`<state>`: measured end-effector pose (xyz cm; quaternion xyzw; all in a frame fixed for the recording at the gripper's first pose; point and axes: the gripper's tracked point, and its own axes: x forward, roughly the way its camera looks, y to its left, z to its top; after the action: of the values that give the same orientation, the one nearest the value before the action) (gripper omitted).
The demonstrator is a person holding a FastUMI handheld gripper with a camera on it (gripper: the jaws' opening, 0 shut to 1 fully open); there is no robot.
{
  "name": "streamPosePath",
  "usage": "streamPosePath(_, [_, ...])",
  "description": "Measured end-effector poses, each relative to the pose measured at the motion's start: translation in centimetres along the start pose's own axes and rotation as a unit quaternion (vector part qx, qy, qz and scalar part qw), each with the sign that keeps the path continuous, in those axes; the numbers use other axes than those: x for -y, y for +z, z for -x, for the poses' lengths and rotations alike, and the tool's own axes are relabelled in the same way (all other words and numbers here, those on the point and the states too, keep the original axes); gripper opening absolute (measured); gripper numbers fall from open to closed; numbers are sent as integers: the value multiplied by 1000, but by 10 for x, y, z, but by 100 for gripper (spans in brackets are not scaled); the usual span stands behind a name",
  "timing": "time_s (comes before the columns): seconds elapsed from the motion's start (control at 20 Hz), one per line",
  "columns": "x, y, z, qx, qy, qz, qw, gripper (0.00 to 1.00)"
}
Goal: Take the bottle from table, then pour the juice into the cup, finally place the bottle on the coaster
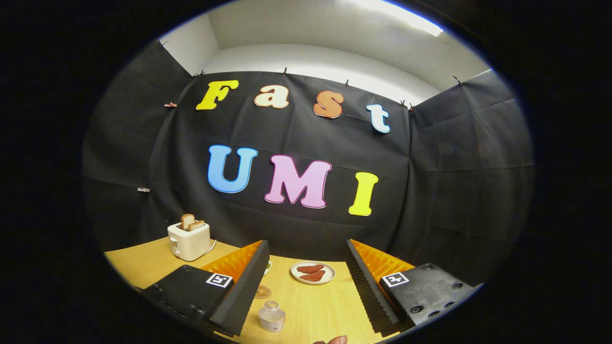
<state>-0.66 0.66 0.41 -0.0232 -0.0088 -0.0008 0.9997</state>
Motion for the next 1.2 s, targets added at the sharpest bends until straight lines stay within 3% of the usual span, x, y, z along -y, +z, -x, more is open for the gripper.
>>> streamPosePath(0.7, [-25,-11,11,21,36,-3,999,97])
streamPosePath(1.2, [-46,-63,13,17,53,-18,998,97])
